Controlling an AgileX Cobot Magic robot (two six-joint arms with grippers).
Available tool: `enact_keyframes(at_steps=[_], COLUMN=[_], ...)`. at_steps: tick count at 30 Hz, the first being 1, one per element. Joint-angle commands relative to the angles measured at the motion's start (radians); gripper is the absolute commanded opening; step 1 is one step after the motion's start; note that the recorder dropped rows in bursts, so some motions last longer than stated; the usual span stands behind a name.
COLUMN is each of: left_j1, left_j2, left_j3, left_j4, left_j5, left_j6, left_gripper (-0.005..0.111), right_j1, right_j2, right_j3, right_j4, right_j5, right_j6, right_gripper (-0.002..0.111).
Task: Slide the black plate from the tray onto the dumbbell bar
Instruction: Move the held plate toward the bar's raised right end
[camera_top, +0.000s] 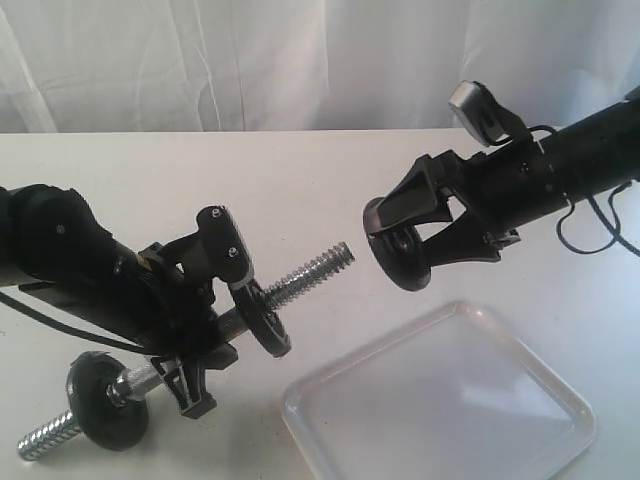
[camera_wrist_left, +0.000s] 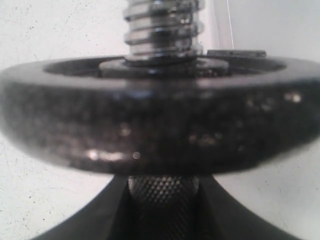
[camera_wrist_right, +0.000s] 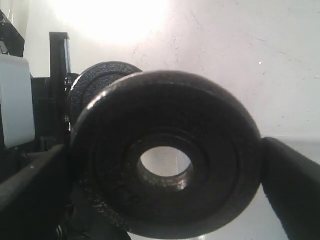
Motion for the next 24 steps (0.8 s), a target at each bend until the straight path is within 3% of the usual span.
enact_keyframes(at_steps=[1,24], left_j1=[-0.002,-0.002], left_j2=[-0.057,-0.097], left_j3=[-0.026,-0.026], left_j4=[-0.045,-0.045], left_j5=[-0.058,-0.025], left_j6=[0.012,0.017], left_gripper=[0.000,0.000], right_j1=[0.039,0.078], right_j2=[-0.007,-0.007], right_j3=[-0.013,-0.013], right_j4=[0.071,0.116], right_j5=[0.036,0.036], right_j6=[-0.019,-0.063], right_gripper=[0.000,0.000])
